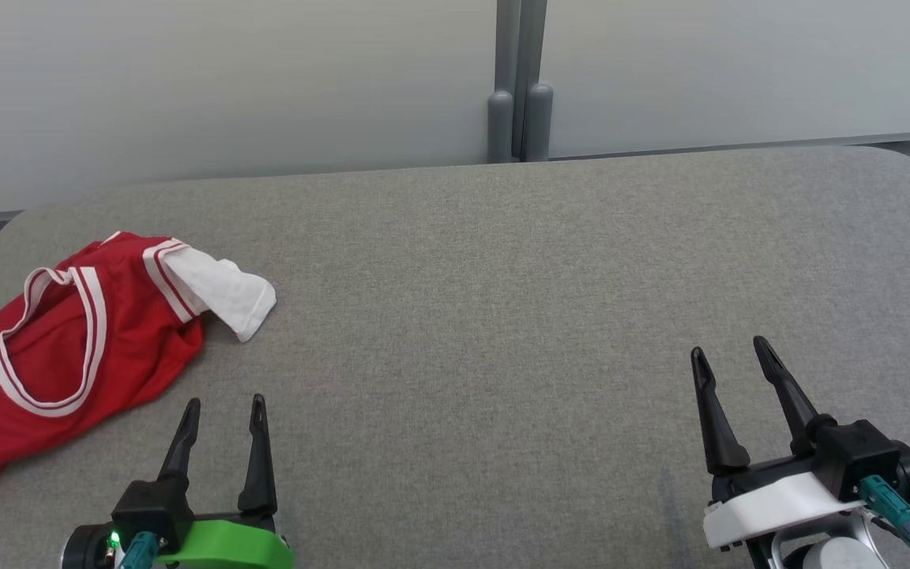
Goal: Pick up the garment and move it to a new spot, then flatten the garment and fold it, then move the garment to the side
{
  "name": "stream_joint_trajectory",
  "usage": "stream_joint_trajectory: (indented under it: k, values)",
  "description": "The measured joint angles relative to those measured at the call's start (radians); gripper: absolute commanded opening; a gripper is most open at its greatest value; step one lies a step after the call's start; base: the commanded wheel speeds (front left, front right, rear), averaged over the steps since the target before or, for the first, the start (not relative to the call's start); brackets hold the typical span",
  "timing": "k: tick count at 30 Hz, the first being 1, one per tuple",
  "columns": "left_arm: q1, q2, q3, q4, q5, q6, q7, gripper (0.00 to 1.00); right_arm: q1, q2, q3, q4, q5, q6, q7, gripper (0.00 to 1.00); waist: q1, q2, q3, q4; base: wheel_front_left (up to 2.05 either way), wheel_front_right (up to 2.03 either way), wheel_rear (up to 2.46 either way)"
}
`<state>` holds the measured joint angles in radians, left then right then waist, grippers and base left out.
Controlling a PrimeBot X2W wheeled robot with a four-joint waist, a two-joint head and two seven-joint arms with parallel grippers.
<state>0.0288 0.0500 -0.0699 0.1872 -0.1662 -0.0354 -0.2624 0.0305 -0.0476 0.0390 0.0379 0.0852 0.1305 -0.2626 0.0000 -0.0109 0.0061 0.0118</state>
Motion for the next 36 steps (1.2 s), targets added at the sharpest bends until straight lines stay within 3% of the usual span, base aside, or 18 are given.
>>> stream_joint_trajectory:
  k: [25, 36]
  values:
    - [-0.002, 0.000, -0.003, 0.008, -0.008, 0.000, 0.000, 1.00, -0.001, 0.000, -0.007, 0.000, 0.007, 0.000, 0.000, 1.00, 0.0000, 0.0000, -0.002, 0.011, 0.00, 0.00, 0.00]
    - [-0.024, -0.001, -0.004, 0.005, -0.017, 0.007, 0.000, 1.00, 0.000, -0.001, -0.021, -0.008, 0.009, 0.000, 0.000, 1.00, 0.0000, 0.0000, 0.003, 0.106, 0.00, 0.00, 0.00]
